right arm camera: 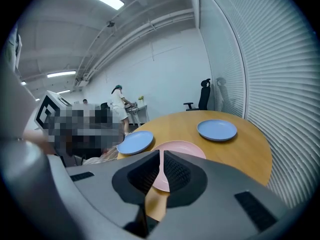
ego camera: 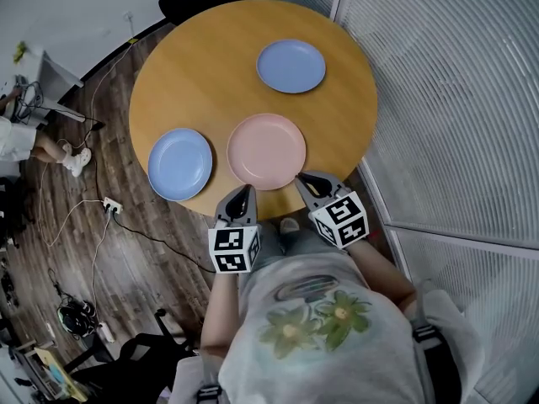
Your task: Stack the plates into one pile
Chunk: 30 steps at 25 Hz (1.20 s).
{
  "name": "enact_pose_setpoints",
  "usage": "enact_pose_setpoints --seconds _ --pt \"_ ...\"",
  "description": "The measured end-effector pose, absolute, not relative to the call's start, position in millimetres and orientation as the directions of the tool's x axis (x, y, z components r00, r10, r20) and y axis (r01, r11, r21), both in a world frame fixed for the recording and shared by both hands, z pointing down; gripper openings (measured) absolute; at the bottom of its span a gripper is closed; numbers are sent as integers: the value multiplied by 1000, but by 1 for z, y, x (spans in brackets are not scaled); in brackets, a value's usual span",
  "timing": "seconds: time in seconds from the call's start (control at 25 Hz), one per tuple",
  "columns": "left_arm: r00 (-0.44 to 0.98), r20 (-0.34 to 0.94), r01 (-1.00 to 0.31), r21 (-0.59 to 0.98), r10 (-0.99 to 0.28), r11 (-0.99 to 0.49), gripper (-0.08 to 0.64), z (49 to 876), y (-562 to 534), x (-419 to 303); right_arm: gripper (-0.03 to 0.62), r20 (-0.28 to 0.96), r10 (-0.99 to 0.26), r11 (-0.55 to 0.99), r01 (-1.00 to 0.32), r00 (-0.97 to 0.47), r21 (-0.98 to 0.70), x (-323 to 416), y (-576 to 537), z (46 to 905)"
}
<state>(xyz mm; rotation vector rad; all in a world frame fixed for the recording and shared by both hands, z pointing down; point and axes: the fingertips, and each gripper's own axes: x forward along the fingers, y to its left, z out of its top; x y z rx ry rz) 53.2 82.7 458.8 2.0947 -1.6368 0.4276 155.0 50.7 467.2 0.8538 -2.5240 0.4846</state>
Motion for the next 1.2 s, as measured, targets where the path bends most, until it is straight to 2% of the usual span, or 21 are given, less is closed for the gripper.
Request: enact_pose_setpoints --seconds 0.52,0.76,0.92,1.08,1.2 --pt "210 579 -977 94 -788 -191 20 502 24 35 48 584 -454 720 -663 -673 -204 151 -3 517" --pt "197 613 -978 71 -765 -195 23 527 -18 28 117 621 -430 696 -679 -655 -234 154 -38 543" --pt "147 643 -988 57 -752 -144 27 546 -27 15 132 661 -400 700 -677 -635 -227 151 -45 565" --pt "133 669 -990 56 -731 -128 145 559 -37 5 133 690 -389 686 -692 -610 -225 150 -57 581" --pt "116 680 -992 38 -724 -123 162 568 -45 -5 133 710 -393 678 -706 -584 -204 150 -68 591"
